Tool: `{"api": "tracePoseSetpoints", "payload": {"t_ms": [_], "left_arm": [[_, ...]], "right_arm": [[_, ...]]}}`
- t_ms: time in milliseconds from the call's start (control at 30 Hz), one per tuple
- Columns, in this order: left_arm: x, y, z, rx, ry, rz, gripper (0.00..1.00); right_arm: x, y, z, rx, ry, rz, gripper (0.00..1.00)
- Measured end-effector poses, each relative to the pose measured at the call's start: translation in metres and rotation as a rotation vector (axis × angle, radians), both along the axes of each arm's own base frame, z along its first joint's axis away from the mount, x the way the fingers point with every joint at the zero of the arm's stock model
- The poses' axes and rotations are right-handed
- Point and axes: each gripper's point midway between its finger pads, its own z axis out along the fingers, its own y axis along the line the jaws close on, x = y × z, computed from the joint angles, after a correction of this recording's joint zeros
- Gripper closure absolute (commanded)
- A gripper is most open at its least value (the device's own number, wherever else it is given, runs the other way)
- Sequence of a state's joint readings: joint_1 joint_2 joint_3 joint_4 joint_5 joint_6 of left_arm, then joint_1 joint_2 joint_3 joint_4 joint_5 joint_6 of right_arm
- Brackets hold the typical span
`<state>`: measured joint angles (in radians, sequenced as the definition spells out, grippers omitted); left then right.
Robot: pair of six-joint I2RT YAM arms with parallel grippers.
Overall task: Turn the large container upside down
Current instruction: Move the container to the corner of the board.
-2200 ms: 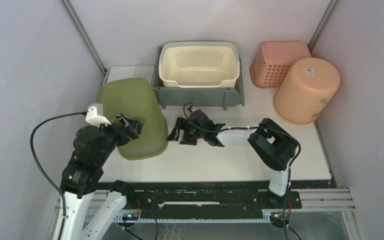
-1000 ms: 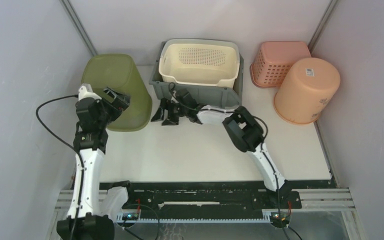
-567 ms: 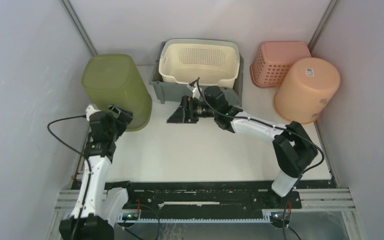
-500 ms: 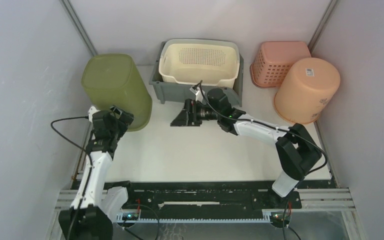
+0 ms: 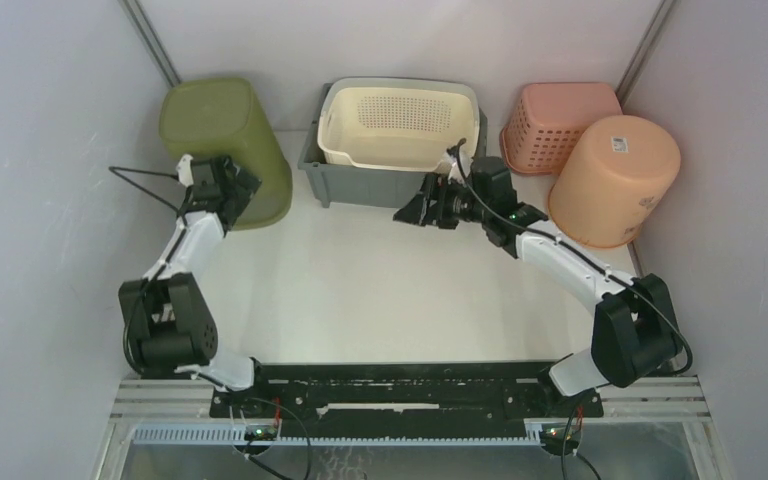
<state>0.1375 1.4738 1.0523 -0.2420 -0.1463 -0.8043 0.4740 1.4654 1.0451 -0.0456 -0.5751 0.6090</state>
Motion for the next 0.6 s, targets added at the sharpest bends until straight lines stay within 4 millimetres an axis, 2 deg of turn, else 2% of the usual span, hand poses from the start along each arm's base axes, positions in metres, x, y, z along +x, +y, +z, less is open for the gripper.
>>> {"api": "tracePoseSetpoints", "payload": {"t_ms": [167, 333, 467, 600], "left_arm": [[0.045, 0.006, 0.005, 0.003, -0.027, -0.002, 0.05], [0.07, 0.007, 0.0, 0.002, -0.029, -0.02, 0.05], [0.076, 0.012, -0.007, 0.004, -0.015, -0.021, 0.05], [0.074, 0.022, -0.016, 0.004, 0.012, 0.001, 0.05]], "right_arm": [[0.039, -0.03, 0.019, -0.061, -0.087, -0.141, 0.14], [0.077, -0.05, 0.041, -0.136, -0.178, -0.239, 0.14], [0.106, -0.046, 0.063, -0.188, -0.272, -0.266, 0.15], [0.134, -0.032, 0.066, -0.263, -0.319, -0.274, 0.15]]}}
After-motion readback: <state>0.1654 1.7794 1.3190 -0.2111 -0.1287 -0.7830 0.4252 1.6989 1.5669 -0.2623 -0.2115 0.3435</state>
